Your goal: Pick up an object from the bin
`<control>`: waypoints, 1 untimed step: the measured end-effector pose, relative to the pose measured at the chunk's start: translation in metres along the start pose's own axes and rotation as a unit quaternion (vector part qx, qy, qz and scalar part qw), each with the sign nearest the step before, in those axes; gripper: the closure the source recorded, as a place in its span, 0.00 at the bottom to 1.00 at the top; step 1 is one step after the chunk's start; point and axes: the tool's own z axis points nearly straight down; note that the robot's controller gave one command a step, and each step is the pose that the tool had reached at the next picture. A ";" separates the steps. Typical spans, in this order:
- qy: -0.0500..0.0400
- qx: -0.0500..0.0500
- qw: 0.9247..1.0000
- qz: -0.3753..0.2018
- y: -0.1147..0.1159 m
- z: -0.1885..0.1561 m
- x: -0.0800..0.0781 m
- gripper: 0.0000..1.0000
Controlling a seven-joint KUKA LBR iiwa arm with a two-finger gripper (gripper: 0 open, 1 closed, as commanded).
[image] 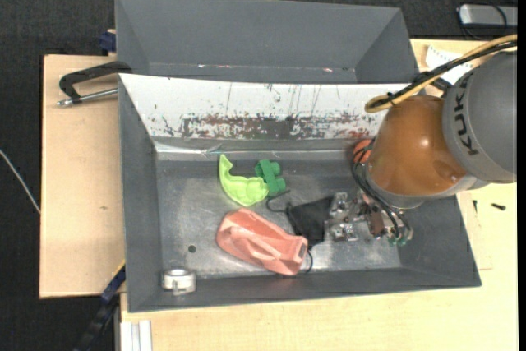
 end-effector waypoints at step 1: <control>-0.003 0.001 0.999 0.038 -0.028 -0.164 -0.016 1.00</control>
Offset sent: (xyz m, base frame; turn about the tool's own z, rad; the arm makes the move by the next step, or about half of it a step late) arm 0.0000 0.0000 0.0000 0.0000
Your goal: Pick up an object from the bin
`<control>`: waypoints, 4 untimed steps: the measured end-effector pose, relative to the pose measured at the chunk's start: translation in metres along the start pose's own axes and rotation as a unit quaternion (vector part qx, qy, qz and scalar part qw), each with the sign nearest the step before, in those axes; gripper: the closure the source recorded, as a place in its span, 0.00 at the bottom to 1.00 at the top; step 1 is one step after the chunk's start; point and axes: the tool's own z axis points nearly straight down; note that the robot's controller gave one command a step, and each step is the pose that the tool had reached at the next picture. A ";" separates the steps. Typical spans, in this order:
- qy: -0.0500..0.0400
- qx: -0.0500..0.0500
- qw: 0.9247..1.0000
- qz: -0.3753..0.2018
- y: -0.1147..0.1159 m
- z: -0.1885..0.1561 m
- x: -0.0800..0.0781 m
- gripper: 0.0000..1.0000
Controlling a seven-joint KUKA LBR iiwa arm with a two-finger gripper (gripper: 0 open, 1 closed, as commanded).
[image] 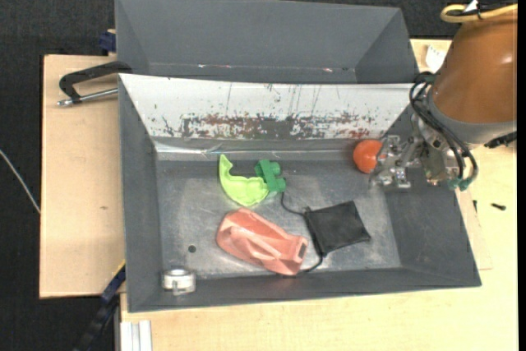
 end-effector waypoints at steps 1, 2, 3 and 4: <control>0.003 0.000 1.000 0.000 0.000 0.002 0.001 1.00; 0.004 -0.001 1.000 -0.003 0.010 0.079 -0.001 0.00; 0.004 -0.001 1.000 -0.003 0.010 0.079 -0.001 0.00; 0.006 -0.001 1.000 -0.001 0.020 0.164 -0.006 1.00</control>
Offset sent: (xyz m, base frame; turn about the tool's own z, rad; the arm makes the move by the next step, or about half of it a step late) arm 0.0013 0.0092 -0.0798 -0.0055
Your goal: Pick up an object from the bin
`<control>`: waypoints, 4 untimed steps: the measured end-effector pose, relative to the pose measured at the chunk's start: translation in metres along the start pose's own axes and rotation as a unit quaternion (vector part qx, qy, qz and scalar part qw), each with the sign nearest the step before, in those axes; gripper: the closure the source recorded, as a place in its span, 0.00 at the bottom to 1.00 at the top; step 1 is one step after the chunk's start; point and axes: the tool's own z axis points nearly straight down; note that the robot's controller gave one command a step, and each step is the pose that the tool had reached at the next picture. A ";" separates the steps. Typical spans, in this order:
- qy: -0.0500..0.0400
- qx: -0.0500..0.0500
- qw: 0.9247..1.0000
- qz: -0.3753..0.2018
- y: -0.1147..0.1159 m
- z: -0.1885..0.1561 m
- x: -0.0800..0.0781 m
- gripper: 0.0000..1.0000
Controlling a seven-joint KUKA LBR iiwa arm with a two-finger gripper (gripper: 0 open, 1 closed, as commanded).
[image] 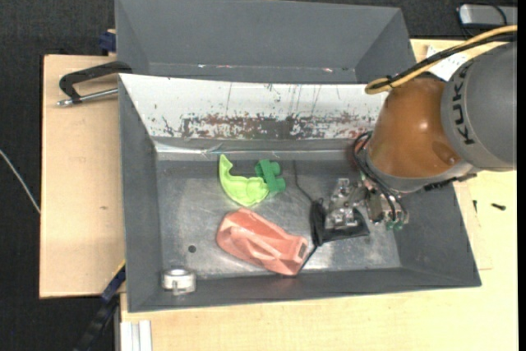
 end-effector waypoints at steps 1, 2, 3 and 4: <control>0.000 0.000 1.000 0.000 0.000 0.000 0.000 1.00; 0.002 0.000 1.000 0.011 -0.002 -0.045 0.005 1.00; -0.004 0.000 1.000 -0.019 -0.007 -0.082 0.006 1.00; 0.003 -0.001 1.000 -0.024 -0.012 -0.118 0.014 1.00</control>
Offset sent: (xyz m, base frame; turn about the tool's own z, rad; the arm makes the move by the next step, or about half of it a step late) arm -0.0104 -0.0111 0.1625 0.0720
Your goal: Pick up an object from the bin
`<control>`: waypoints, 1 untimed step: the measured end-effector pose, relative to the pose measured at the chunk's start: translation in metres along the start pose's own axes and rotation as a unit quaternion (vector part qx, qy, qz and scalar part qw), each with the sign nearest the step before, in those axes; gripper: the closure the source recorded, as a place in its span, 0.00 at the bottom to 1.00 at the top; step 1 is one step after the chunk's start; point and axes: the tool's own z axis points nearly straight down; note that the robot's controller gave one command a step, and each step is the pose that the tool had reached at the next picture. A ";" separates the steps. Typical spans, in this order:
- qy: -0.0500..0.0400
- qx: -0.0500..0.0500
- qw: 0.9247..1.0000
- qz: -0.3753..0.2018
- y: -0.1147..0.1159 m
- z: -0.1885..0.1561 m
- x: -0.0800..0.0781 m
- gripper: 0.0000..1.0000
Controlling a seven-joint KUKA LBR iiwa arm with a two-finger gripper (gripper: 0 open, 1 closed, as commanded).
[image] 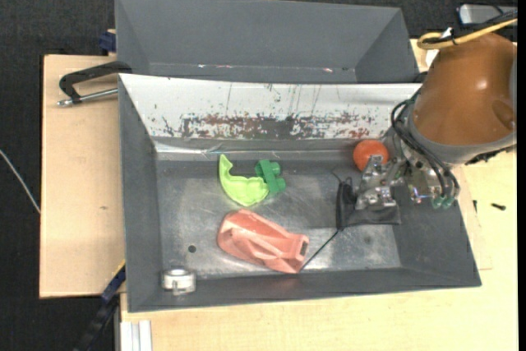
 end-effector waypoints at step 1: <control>-0.006 0.002 0.999 -0.036 -0.003 -0.053 -0.012 1.00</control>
Offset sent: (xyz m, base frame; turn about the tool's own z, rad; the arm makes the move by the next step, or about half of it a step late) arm -0.0006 0.0270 0.0918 -0.2726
